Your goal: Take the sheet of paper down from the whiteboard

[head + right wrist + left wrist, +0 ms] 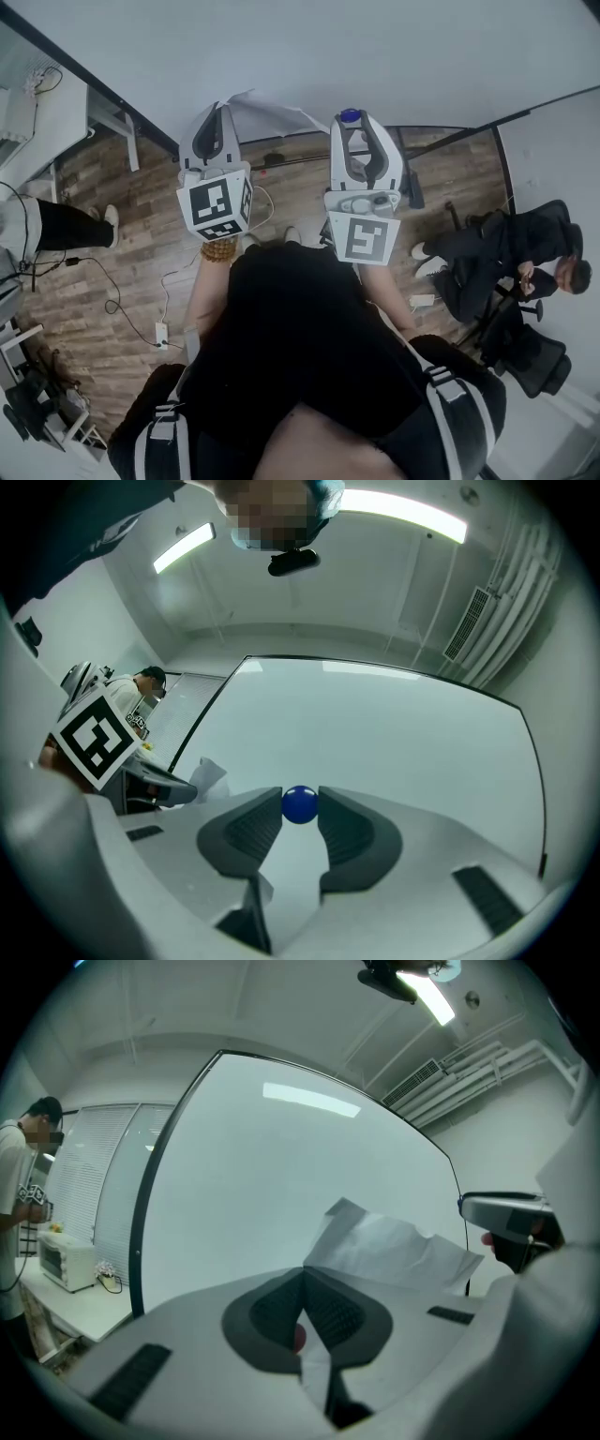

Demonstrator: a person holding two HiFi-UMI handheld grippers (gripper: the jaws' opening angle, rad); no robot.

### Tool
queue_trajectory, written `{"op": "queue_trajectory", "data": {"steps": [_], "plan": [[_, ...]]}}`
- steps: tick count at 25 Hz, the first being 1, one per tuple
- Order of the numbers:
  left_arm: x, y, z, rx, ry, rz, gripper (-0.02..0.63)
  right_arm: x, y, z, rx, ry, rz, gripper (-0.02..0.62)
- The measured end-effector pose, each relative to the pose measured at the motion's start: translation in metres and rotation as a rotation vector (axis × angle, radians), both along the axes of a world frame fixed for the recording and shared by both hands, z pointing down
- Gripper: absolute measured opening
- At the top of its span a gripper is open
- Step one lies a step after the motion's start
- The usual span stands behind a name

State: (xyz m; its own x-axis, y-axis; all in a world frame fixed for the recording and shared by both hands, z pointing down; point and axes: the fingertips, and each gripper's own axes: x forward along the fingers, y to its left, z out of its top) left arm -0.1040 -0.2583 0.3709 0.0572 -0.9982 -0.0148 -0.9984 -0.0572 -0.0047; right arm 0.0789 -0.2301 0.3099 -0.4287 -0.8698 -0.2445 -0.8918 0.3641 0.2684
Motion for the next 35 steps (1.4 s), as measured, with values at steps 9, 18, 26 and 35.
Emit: {"op": "queue_trajectory", "data": {"steps": [9,18,26,35], "plan": [[-0.0001,-0.0019,-0.0014,0.004,0.005,0.000,0.008,0.0032,-0.0020,-0.0034,0.012,-0.001,0.006,0.117],[-0.0013,-0.0013,-0.0012,0.003,0.004,0.004,0.008,0.0017,-0.0013,-0.0052,0.021,-0.006,0.008,0.117],[0.0009,-0.0017,0.0000,0.002,0.010,0.007,0.008,0.0025,-0.0020,-0.0016,0.005,0.002,0.015,0.117],[0.0057,-0.0063,-0.0027,0.002,0.003,0.015,0.008,0.0067,-0.0011,-0.0042,0.014,0.006,0.022,0.115]]}}
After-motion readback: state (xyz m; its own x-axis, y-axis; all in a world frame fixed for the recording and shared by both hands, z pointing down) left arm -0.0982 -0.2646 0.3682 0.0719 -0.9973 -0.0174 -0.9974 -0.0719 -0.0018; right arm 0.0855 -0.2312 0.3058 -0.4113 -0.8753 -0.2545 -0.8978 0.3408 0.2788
